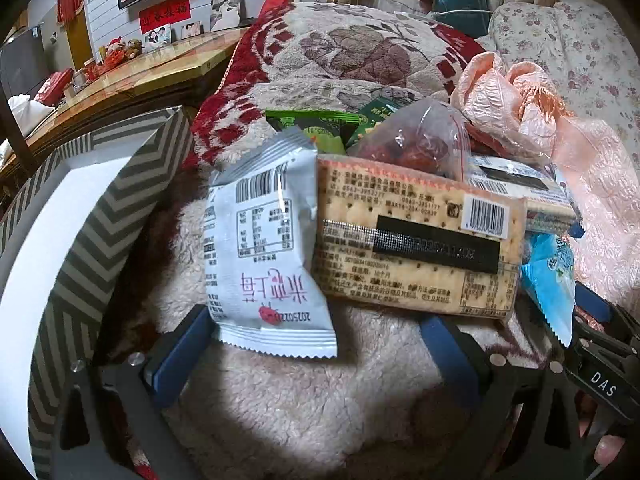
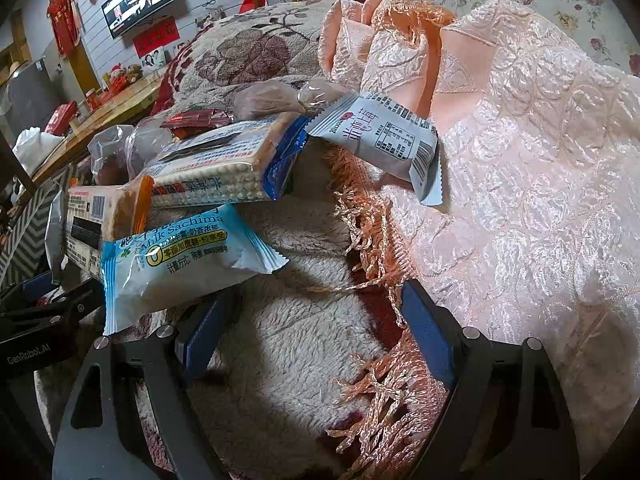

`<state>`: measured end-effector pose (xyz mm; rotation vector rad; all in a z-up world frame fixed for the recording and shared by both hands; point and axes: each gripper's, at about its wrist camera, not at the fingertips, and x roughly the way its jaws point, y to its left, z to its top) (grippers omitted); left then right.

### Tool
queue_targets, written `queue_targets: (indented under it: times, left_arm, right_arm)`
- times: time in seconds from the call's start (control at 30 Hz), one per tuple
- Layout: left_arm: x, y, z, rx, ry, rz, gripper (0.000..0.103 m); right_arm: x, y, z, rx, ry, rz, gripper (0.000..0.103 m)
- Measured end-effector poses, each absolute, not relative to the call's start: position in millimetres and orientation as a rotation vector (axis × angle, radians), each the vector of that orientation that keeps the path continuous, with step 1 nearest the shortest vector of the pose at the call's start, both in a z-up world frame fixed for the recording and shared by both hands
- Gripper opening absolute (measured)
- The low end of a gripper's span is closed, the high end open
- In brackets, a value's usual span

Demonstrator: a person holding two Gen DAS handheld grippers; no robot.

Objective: Organize snacks

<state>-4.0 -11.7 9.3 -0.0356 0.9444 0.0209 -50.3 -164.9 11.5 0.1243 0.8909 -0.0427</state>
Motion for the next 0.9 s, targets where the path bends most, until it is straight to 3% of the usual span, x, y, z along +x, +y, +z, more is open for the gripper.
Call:
queue_targets:
  times: [0.33, 0.9]
  left_arm:
    - [-4, -12, 9, -0.036, 0.944, 0.021, 0.103]
    - [-7, -6, 6, -0.032, 0.955, 0.016, 0.103]
  right_arm:
    - [-51, -162, 11, 0.127, 0.899, -0.032, 0.085]
    - [-71, -157, 35, 0.091, 1.095, 0.032, 0.085]
